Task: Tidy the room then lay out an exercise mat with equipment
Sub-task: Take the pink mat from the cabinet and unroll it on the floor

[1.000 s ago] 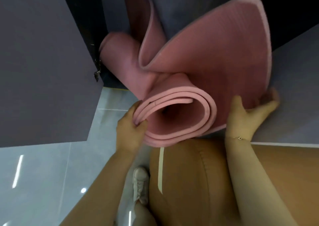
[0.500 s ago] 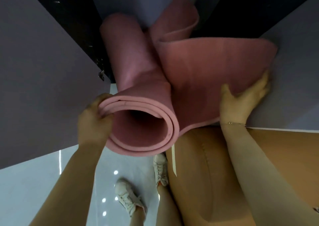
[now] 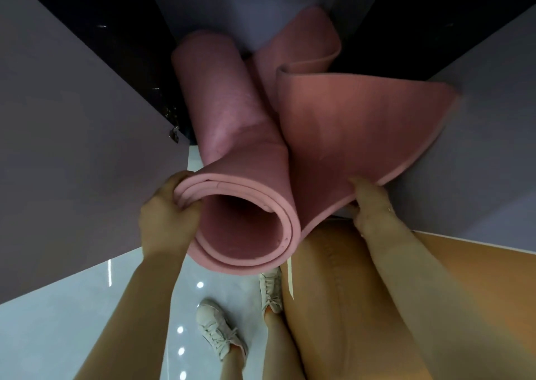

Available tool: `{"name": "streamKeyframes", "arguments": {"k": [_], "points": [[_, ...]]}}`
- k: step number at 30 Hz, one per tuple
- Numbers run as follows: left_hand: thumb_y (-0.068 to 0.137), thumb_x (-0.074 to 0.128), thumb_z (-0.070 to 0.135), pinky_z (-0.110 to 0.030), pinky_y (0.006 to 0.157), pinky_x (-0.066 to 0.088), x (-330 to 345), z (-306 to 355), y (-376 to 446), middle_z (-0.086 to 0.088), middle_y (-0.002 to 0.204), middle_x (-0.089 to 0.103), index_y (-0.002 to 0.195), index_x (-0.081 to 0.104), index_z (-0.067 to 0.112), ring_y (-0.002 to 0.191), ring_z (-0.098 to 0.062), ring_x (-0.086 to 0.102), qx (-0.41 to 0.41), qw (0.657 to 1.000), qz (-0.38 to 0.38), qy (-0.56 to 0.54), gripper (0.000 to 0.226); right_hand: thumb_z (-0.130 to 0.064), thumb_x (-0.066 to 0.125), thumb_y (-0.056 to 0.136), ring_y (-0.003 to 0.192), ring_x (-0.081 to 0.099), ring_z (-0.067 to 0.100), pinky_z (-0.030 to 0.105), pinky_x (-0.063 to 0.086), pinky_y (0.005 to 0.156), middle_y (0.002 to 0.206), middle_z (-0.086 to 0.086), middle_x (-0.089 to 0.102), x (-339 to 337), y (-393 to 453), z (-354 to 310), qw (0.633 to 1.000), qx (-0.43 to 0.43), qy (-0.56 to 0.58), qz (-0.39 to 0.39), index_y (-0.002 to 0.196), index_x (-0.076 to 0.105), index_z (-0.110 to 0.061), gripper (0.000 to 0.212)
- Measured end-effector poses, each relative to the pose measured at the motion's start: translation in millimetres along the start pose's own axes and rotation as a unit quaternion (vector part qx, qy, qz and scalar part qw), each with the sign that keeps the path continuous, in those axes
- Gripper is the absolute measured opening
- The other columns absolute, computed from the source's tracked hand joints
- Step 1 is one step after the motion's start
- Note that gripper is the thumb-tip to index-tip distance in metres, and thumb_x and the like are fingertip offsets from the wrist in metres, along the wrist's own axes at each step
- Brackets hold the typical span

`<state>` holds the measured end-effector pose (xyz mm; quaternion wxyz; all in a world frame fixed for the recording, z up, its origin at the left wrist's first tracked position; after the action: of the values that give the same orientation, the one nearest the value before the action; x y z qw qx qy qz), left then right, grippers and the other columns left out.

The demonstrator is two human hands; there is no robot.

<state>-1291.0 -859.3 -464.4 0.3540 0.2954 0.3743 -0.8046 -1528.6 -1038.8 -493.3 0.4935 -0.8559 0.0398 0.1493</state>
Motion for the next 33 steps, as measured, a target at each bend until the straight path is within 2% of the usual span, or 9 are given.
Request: {"name": "streamKeyframes", "arguments": {"k": [5, 10, 17, 20, 22, 24, 26, 30, 33], "points": [[0.082, 0.059, 0.012, -0.023, 0.073, 0.036, 0, 8, 0, 0.003, 0.083, 0.062, 0.116, 0.061, 0.029, 0.076, -0.019, 0.051, 0.006, 1.000, 0.004, 0.013, 0.038, -0.007, 0.048, 0.095, 0.095, 0.060, 0.023, 0.035, 0.051, 0.085, 0.105, 0.016, 0.065, 2, -26, -5, 0.955, -0.224, -0.188, -0.035, 0.123, 0.058, -0.003, 0.031], [0.082, 0.056, 0.011, -0.027, 0.070, 0.036, -11, 24, -7, -0.005, 0.084, 0.064, 0.116, 0.061, 0.026, 0.083, -0.034, 0.059, 0.016, 0.999, 0.034, 0.016, 0.038, -0.007, 0.050, 0.093, 0.086, 0.063, 0.022, 0.036, 0.053, 0.082, 0.096, 0.009, 0.066, 25, -79, 13, 0.781, -0.470, -0.375, -0.170, 0.144, 0.037, -0.027, 0.056], [0.073, 0.053, -0.006, -0.029, 0.087, 0.045, -8, 6, -38, 0.002, 0.117, 0.066, 0.128, 0.058, 0.030, 0.100, -0.029, 0.062, 0.077, 0.995, -0.032, 0.057, 0.066, -0.027, 0.041, 0.088, 0.090, 0.061, 0.021, 0.042, 0.051, 0.091, 0.106, 0.012, 0.061, 36, -60, 9, 0.801, -0.432, -0.372, -0.182, 0.142, 0.037, -0.042, 0.055], [0.071, 0.053, -0.009, -0.030, 0.086, 0.045, -12, -10, -41, 0.000, 0.118, 0.067, 0.128, 0.059, 0.027, 0.100, -0.031, 0.062, 0.098, 0.993, -0.030, 0.066, 0.068, -0.021, 0.047, 0.095, 0.127, 0.047, 0.011, 0.029, 0.033, 0.112, 0.139, 0.003, 0.051, 57, -73, 17, 0.800, -0.426, -0.340, -0.252, 0.145, 0.038, -0.027, 0.050], [0.069, 0.056, -0.008, -0.032, 0.085, 0.046, -15, -19, -40, -0.001, 0.117, 0.067, 0.127, 0.060, 0.025, 0.099, -0.031, 0.062, 0.113, 0.991, -0.021, 0.065, 0.067, -0.036, 0.053, 0.094, 0.141, 0.026, 0.007, 0.025, 0.020, 0.118, 0.154, -0.005, 0.030, 59, -80, 29, 0.769, -0.382, -0.404, -0.315, 0.149, 0.027, -0.031, 0.060], [0.069, 0.059, -0.005, -0.032, 0.082, 0.045, -15, -25, -40, 0.000, 0.119, 0.067, 0.126, 0.061, 0.025, 0.099, -0.031, 0.062, 0.136, 0.988, -0.013, 0.071, 0.065, -0.060, 0.058, 0.081, 0.144, 0.017, 0.006, 0.023, 0.018, 0.117, 0.158, -0.010, 0.013, 54, -85, 45, 0.688, -0.342, -0.537, -0.349, 0.152, 0.010, -0.031, 0.090], [0.068, 0.058, 0.001, -0.032, 0.079, 0.046, -11, -29, -43, 0.002, 0.120, 0.066, 0.123, 0.063, 0.025, 0.097, -0.030, 0.064, 0.170, 0.982, -0.003, 0.079, 0.060, -0.070, 0.064, 0.069, 0.140, 0.029, 0.012, 0.026, 0.029, 0.113, 0.158, -0.006, 0.016, 57, -89, 64, 0.624, -0.341, -0.625, -0.324, 0.153, 0.003, -0.025, 0.113], [0.065, 0.063, 0.002, -0.026, 0.072, 0.040, -5, -37, -48, 0.001, 0.113, 0.068, 0.120, 0.063, 0.023, 0.090, -0.030, 0.066, 0.185, 0.981, 0.003, 0.065, 0.058, -0.056, 0.072, 0.071, 0.112, 0.056, 0.023, 0.035, 0.051, 0.085, 0.144, 0.000, 0.035, 75, -93, 107, 0.704, -0.363, -0.591, -0.155, 0.148, 0.014, -0.019, 0.103], [0.066, 0.066, 0.002, -0.030, 0.072, 0.046, -4, -50, -54, 0.001, 0.121, 0.062, 0.137, 0.041, 0.026, 0.088, -0.030, 0.065, 0.199, 0.977, -0.030, 0.071, 0.079, -0.037, 0.065, 0.080, 0.094, 0.060, 0.021, 0.027, 0.050, 0.069, 0.146, -0.004, 0.032, 73, -100, 133, 0.706, -0.384, -0.588, -0.094, 0.151, 0.008, -0.028, 0.091]]}}
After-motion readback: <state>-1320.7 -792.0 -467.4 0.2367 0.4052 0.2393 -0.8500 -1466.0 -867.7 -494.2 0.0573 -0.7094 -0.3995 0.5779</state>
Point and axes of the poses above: each hand's wrist, its own y-axis towards the middle knuckle, its own x-axis out of the palm, z = x × y, the point moved 4 cm from there along y, towards the middle knuckle
